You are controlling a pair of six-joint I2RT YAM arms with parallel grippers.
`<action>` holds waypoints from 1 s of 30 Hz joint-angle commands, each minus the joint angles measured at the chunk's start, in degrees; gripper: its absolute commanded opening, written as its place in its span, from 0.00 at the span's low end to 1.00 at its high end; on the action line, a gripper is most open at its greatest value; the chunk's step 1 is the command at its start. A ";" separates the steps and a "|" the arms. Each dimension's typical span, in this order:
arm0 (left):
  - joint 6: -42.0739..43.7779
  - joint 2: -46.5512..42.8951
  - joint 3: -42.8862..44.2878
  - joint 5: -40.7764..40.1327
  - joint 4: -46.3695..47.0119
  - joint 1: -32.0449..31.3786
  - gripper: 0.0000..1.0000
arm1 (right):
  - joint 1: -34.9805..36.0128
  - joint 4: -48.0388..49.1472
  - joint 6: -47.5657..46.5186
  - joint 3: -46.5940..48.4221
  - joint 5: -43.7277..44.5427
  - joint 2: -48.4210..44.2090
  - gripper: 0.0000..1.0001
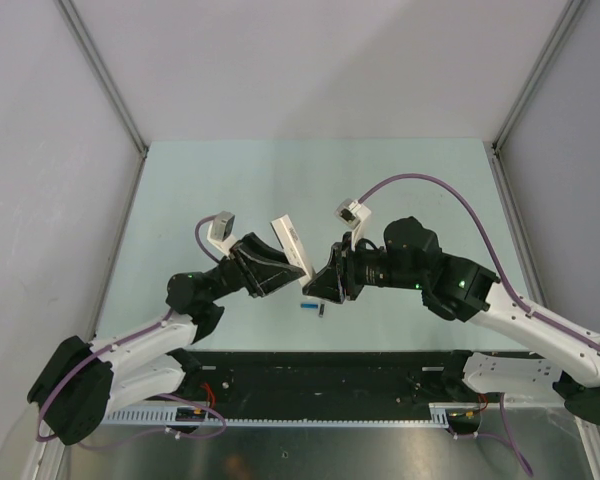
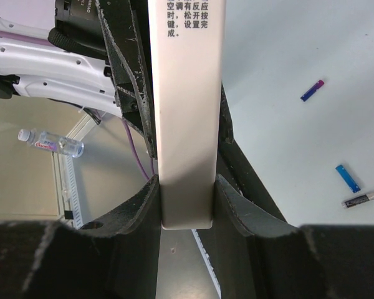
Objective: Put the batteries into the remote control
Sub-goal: Adjust the remote control.
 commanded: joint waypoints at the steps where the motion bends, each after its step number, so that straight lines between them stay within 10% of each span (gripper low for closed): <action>1: 1.68 -0.41 1.10 -0.20 20.23 -0.17 0.00 | 0.17 1.87 0.76 0.92 0.30 -1.06 0.00; 8: 1.77 0.12 0.57 -1.34 20.23 -0.25 0.00 | -0.01 0.91 0.67 0.92 1.96 -1.41 0.45; 14: 1.07 1.87 0.57 -0.99 20.23 -0.25 0.00 | -0.45 0.73 0.67 0.84 2.49 -2.20 0.59; 24: -0.60 2.93 -0.04 -2.04 20.23 -0.17 0.00 | -1.94 -1.46 0.23 0.92 5.04 -5.01 0.63; 30: -3.32 4.16 0.31 -1.78 20.23 -0.08 0.00 | -2.55 -4.98 -1.26 0.92 6.01 -6.16 0.42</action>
